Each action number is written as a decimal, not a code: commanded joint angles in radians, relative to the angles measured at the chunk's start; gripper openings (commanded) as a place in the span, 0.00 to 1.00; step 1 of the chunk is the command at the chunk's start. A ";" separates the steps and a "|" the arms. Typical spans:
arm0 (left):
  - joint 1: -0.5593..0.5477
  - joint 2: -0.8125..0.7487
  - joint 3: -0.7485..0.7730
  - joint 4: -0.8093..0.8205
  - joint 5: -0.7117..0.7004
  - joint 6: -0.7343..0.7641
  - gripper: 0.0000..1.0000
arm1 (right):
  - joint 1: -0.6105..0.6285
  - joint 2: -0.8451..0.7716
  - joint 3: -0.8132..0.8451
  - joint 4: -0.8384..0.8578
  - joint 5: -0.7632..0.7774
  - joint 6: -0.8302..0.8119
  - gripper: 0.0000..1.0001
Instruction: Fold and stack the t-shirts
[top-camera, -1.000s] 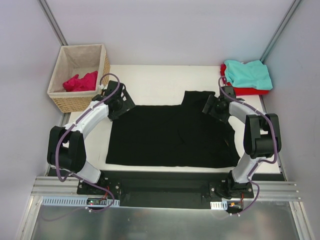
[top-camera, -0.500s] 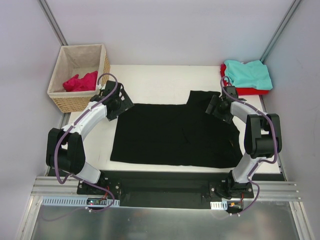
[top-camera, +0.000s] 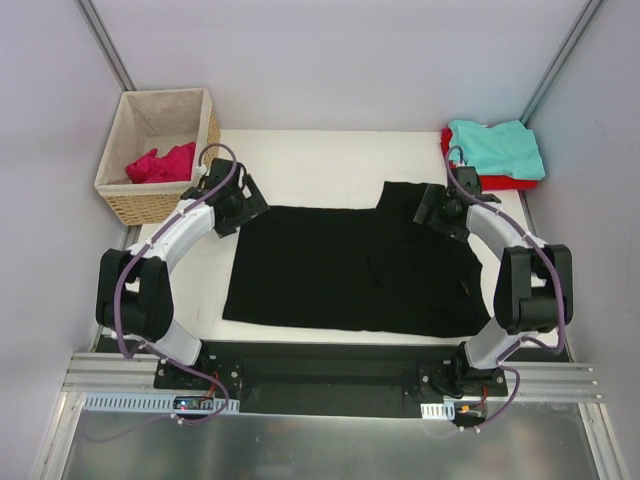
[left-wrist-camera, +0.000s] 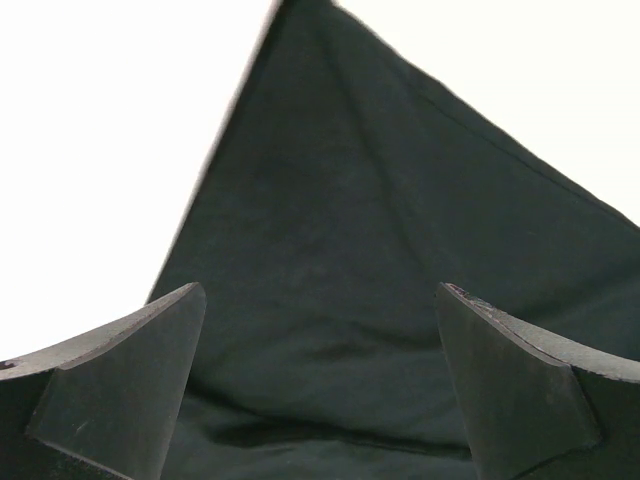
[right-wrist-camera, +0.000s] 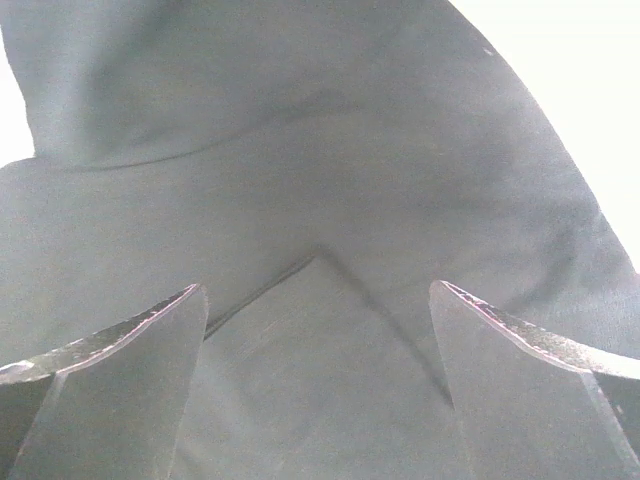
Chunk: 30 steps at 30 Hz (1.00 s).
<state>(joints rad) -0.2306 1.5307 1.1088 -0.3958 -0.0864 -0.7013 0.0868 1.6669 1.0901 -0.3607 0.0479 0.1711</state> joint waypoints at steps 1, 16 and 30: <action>0.037 0.092 0.083 0.080 0.131 0.057 0.99 | 0.034 -0.148 0.067 -0.024 -0.028 -0.025 0.96; 0.053 0.299 0.263 0.086 0.198 0.062 0.99 | -0.058 0.023 0.350 -0.058 -0.141 -0.048 0.96; 0.056 0.224 0.253 0.084 0.182 0.072 0.99 | -0.179 0.382 0.629 0.000 -0.348 -0.015 0.96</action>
<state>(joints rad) -0.1818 1.8286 1.3415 -0.3176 0.0967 -0.6422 -0.0719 2.0521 1.6341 -0.3862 -0.2512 0.1532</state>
